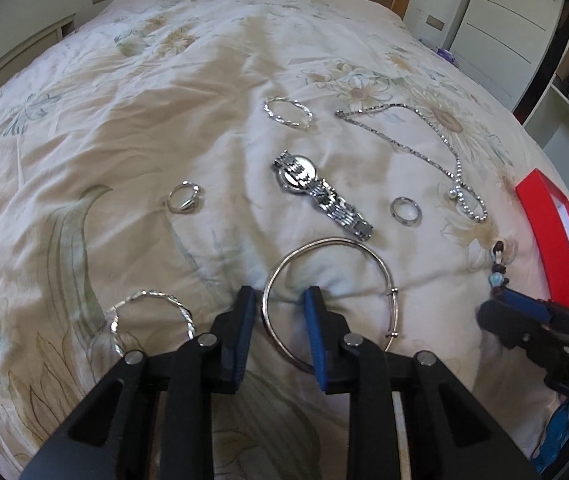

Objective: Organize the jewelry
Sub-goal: 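Grasp the silver bangle with the left tool while the right tool grasps the beaded bracelet, then carry the silver bangle and beaded bracelet over the red box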

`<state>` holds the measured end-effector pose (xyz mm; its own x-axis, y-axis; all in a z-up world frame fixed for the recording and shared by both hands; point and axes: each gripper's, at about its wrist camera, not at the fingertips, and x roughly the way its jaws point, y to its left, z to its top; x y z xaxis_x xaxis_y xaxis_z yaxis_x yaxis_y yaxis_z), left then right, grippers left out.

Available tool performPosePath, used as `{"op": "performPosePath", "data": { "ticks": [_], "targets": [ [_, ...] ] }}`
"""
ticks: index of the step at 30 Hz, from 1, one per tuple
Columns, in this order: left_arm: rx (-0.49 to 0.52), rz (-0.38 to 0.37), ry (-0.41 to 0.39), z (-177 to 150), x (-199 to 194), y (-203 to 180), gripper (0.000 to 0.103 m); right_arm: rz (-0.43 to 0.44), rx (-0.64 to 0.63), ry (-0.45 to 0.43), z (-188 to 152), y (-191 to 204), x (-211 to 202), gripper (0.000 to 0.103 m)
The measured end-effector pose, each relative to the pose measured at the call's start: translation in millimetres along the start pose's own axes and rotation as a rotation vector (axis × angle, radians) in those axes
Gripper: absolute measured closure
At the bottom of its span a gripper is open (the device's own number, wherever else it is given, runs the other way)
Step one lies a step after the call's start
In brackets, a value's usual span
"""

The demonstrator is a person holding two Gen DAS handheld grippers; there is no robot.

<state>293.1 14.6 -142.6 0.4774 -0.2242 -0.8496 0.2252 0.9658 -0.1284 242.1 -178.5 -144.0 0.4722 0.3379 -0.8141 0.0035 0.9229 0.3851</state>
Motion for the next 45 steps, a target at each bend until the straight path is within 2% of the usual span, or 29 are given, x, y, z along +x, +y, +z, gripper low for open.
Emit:
{"op": "performPosePath", "data": {
  "ticks": [2,4,6,9,13,19,28,36,45],
  "targets": [
    [0.012,0.010,-0.006,-0.1,0.1,-2.5,0.083,-0.006,-0.019,-0.001,1.3,0.6,4.8,0.053],
    [0.021,0.015,-0.011,-0.3,-0.2,-4.0,0.085,-0.003,-0.021,-0.005,3.2,-2.2,7.7,0.059],
    [0.027,0.009,-0.015,-0.6,-0.8,-4.7,0.090,0.002,-0.009,-0.009,3.4,-8.5,6.4,0.072],
    [0.045,0.012,-0.023,-1.7,-2.1,-6.7,0.093,0.019,-0.014,0.003,1.3,-13.0,3.3,0.084],
    [0.055,0.015,-0.023,-1.1,-5.0,-8.1,0.097,0.017,-0.061,0.025,-6.2,-7.2,-1.7,0.085],
    [0.052,0.027,-0.032,-6.4,-18.8,-11.9,0.098,0.039,-0.061,0.025,-22.1,-6.0,-16.0,0.086],
    [0.016,0.015,-0.047,-20.3,-53.1,-16.8,0.098,0.062,-0.081,0.012,-50.6,11.1,-56.2,0.088],
    [0.033,0.013,-0.066,-44.7,-105.4,-27.3,0.098,0.068,-0.095,-0.023,-74.3,25.6,-106.5,0.089],
    [0.059,-0.011,-0.134,-75.0,-178.3,-52.4,0.098,0.062,-0.108,-0.089,-110.5,39.5,-175.0,0.089]
  ]
}}
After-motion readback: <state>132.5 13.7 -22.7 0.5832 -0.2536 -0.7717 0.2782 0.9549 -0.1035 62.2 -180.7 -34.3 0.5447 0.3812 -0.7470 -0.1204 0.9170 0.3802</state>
